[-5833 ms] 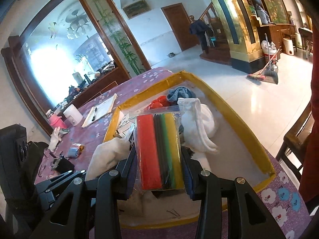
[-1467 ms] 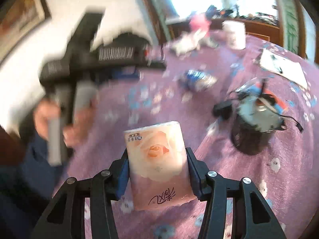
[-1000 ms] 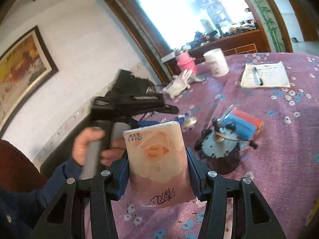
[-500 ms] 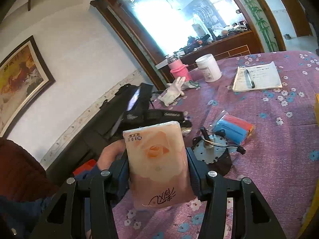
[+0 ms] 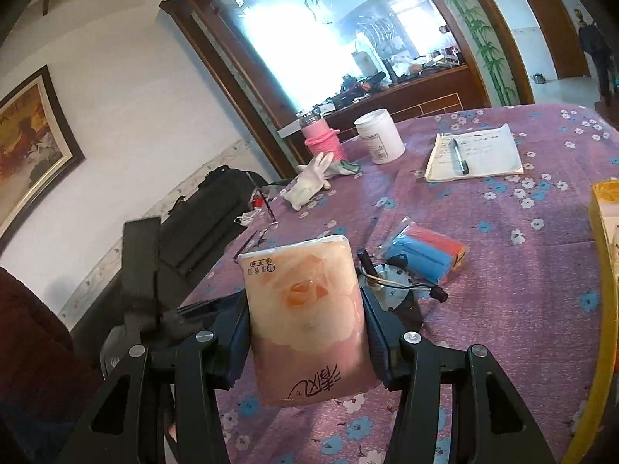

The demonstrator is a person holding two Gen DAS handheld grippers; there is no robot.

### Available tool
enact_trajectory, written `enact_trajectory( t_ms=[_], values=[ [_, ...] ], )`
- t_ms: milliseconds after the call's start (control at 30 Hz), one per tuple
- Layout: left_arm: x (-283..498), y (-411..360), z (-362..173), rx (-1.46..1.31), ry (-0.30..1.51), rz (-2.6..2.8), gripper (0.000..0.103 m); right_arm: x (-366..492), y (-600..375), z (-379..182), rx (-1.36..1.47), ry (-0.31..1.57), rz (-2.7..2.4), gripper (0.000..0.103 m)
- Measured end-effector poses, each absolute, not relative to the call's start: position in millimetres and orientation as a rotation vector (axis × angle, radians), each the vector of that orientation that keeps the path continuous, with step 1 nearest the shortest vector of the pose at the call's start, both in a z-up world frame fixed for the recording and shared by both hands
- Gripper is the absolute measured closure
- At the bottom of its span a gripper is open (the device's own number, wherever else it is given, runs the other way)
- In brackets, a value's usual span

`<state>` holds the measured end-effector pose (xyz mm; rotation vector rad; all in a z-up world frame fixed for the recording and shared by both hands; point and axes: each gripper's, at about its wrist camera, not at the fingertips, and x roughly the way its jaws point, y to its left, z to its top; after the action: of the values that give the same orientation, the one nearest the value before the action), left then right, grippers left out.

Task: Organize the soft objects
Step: 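Grasp the blue-wrapped bag with the left gripper, then carry the tissue pack and blue-wrapped bag with both grippers over the tray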

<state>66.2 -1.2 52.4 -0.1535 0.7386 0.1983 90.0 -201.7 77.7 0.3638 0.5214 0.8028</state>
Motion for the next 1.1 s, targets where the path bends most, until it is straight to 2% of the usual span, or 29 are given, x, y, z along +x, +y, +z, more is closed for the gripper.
enact_trajectory(
  t_ms=[600,1100],
  values=[
    [33.4,-52.7,78.5,0.136,0.454,0.248,0.053,92.9,-209.2,77.4,0.367,0.493,0.716,0.047],
    [27.4,-67.8,78.6,0.224,0.390,0.289,0.052,93.3,-221.9,78.9,0.405,0.476,0.681,0.047]
  ],
)
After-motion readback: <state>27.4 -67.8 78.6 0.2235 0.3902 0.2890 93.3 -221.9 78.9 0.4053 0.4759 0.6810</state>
